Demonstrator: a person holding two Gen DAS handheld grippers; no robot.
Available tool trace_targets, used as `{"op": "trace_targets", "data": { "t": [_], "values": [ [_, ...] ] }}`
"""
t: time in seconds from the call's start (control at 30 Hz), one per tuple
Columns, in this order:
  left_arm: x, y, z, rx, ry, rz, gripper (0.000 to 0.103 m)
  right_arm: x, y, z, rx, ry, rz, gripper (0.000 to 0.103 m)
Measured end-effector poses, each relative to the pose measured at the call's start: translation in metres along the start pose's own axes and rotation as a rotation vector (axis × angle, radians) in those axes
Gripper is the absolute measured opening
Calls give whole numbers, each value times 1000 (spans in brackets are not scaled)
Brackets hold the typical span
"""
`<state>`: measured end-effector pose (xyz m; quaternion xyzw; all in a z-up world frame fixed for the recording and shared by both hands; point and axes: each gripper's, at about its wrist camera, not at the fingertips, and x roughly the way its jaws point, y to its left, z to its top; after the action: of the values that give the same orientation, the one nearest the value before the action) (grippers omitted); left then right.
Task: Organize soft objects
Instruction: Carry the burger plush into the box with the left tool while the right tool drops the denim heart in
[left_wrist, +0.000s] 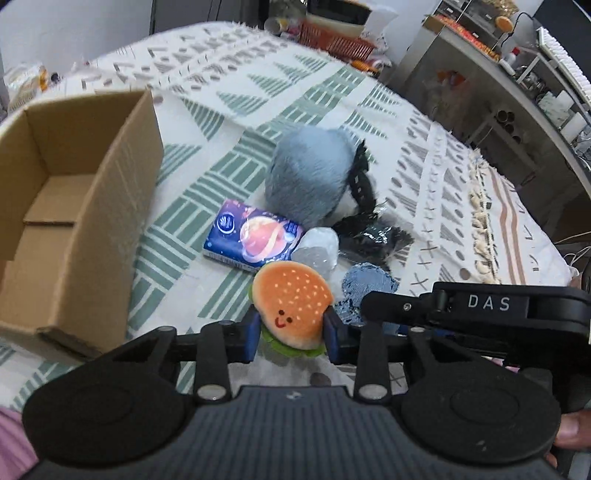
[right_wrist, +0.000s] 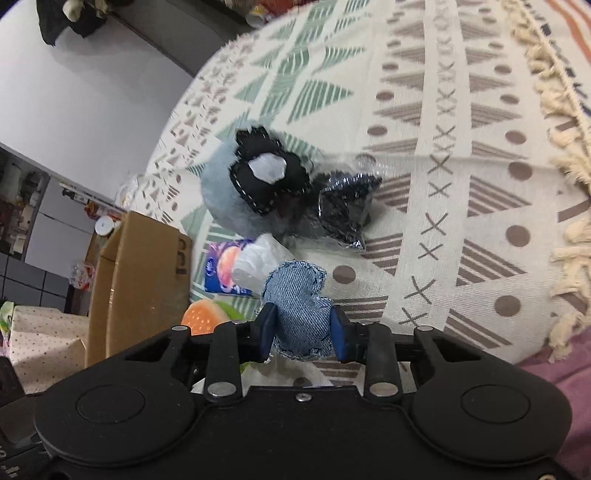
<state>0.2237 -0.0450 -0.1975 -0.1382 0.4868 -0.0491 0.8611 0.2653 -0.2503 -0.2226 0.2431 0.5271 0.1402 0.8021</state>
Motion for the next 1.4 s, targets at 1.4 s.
{"op": "trace_targets", "data": {
  "t": [1.4],
  "values": [
    [-145,86,11,19,-292,-49,34,-81,159,-41,-219,-250,28,31]
  ]
}}
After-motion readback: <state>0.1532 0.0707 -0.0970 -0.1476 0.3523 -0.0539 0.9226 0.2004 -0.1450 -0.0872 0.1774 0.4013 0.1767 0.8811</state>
